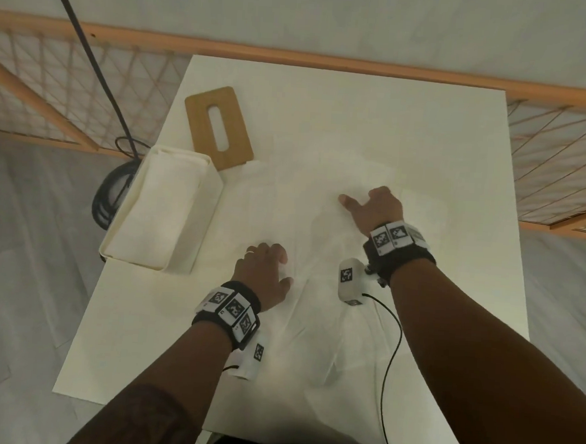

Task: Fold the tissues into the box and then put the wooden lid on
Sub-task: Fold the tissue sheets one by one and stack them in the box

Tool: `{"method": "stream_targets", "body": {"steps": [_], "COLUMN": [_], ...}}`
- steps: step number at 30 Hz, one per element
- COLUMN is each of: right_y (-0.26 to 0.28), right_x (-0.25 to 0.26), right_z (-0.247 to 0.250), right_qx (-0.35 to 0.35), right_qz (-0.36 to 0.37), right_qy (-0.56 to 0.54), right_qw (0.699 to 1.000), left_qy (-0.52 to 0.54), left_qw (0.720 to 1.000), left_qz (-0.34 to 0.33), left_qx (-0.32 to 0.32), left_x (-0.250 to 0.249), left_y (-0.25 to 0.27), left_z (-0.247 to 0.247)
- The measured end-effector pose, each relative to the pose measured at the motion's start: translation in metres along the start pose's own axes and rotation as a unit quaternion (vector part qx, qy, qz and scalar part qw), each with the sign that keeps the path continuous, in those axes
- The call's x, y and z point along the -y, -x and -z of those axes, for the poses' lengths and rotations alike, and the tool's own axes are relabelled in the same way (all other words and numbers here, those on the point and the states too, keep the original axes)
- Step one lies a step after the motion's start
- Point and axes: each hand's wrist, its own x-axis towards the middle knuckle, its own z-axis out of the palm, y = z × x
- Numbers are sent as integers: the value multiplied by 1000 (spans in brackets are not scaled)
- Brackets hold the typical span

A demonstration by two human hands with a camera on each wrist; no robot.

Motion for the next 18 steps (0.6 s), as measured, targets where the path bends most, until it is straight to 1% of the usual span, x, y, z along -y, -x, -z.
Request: {"method": "stream_targets", "body": {"steps": [2,6,10,13,14,16,18], "right_y": [-9,-15,-12,4,12,29,48], "right_x": [5,12,12,7,5,-3,-12], "right_z": [-6,-8,2,14,19,31,47], "right_qx": [5,-10,-76,-121,-124,-88,-33], "right_qz": [-3,23,24,69,80,93,98], "right_qy": [27,27,-31,-79,-108,-190,-292], "right_qw": [1000,999,996,987,983,973,951], "left_qy": [-10,-18,-35,-39,-41,-41,-20], "left_qw": [1000,1000,999,999,999,999,1000], "left_qz": [4,5,-11,-19,-20,-18,4], "left_qx": [2,-1,-3,-4,-3,5,18], "left_x": [-3,-2,0,1,2,1,-1], "left_y": [1,3,7,8,8,6,2], "left_z": [-1,-4,-7,-7,-6,-2,4]}}
